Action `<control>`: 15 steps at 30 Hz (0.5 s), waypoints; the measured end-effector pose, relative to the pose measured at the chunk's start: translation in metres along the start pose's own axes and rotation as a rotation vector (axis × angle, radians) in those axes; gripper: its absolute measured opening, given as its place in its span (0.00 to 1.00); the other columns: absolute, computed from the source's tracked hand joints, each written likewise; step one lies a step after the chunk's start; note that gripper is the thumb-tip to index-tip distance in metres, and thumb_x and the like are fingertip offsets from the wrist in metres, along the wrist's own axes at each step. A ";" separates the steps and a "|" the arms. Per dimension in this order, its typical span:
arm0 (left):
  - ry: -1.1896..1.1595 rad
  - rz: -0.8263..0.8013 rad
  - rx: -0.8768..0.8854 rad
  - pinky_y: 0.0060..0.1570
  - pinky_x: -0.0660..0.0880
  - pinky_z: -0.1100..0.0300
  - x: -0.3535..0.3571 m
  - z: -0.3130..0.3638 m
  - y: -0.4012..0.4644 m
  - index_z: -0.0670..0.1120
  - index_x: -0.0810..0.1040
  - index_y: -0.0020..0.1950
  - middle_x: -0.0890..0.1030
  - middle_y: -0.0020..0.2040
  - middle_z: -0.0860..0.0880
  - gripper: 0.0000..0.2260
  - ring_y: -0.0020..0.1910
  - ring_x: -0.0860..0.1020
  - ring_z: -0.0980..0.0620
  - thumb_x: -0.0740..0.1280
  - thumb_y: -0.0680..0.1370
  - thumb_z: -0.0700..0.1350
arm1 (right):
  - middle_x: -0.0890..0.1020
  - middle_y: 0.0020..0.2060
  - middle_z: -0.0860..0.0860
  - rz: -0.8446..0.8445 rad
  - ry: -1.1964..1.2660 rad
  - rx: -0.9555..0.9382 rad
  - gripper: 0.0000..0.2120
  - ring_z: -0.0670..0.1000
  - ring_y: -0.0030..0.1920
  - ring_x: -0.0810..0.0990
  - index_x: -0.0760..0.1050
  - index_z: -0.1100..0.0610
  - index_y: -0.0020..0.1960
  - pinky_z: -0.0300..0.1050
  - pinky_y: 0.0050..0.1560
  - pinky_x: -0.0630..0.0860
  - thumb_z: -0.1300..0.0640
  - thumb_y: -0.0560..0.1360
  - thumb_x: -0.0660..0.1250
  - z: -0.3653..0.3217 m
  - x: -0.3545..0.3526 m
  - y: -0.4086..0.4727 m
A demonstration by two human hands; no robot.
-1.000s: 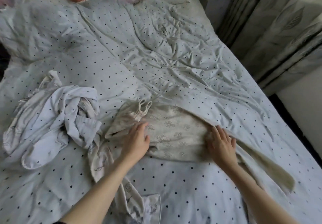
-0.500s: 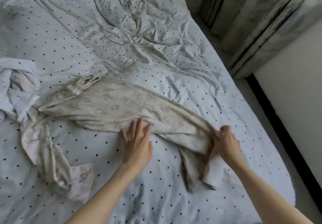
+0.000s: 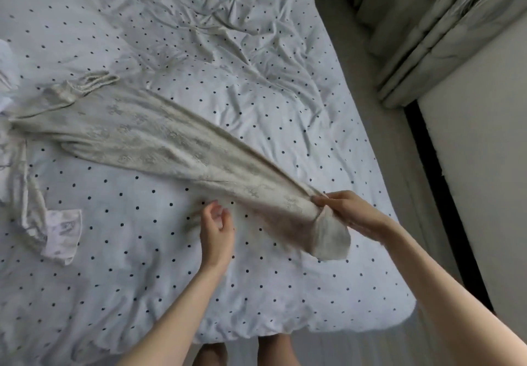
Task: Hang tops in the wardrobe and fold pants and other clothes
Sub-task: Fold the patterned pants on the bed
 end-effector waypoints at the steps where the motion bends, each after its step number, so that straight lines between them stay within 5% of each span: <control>1: -0.068 0.008 -0.051 0.56 0.71 0.56 0.002 -0.001 -0.003 0.45 0.66 0.66 0.73 0.63 0.45 0.14 0.59 0.73 0.49 0.58 0.81 0.45 | 0.80 0.38 0.55 -0.013 -0.020 0.035 0.13 0.51 0.39 0.77 0.80 0.63 0.45 0.44 0.45 0.73 0.52 0.75 0.67 0.000 -0.013 -0.005; 5: -0.115 -0.004 -0.127 0.65 0.69 0.47 0.018 0.003 -0.007 0.45 0.66 0.67 0.71 0.66 0.46 0.15 0.63 0.72 0.48 0.57 0.81 0.47 | 0.79 0.33 0.57 0.385 -0.330 0.006 0.17 0.53 0.35 0.78 0.79 0.65 0.40 0.39 0.38 0.72 0.51 0.75 0.68 -0.019 -0.107 -0.006; 7: -0.107 0.007 -0.147 0.64 0.69 0.48 0.024 0.002 -0.007 0.45 0.65 0.68 0.71 0.66 0.46 0.16 0.63 0.72 0.48 0.57 0.81 0.46 | 0.81 0.46 0.63 0.558 -0.474 0.029 0.20 0.62 0.48 0.79 0.77 0.71 0.50 0.45 0.46 0.72 0.51 0.77 0.64 -0.019 -0.136 -0.003; 10: -0.088 0.039 -0.167 0.60 0.69 0.55 0.031 -0.001 -0.008 0.44 0.65 0.68 0.71 0.66 0.47 0.16 0.59 0.71 0.51 0.57 0.81 0.41 | 0.78 0.60 0.60 0.574 -0.466 0.008 0.21 0.60 0.59 0.76 0.75 0.65 0.61 0.49 0.56 0.72 0.49 0.78 0.63 -0.001 -0.126 0.005; 12: 0.052 0.063 -0.041 0.55 0.66 0.61 0.027 0.009 -0.009 0.42 0.67 0.67 0.71 0.65 0.46 0.15 0.57 0.70 0.53 0.58 0.80 0.38 | 0.74 0.64 0.57 0.544 -0.380 -0.064 0.24 0.56 0.63 0.73 0.70 0.60 0.66 0.48 0.60 0.69 0.46 0.76 0.65 0.008 -0.099 0.008; 15: 0.438 0.012 0.472 0.58 0.69 0.56 0.036 0.052 -0.025 0.38 0.73 0.63 0.74 0.62 0.42 0.16 0.60 0.73 0.44 0.62 0.76 0.31 | 0.67 0.69 0.55 0.521 -0.356 -0.145 0.36 0.55 0.68 0.67 0.61 0.58 0.73 0.47 0.66 0.64 0.46 0.72 0.70 0.014 -0.063 0.012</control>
Point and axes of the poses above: each hand's wrist, its own y-axis towards the middle knuckle, its own x-axis out of the palm, z = x × y, the point moved 9 cm from there along y, towards the middle knuckle
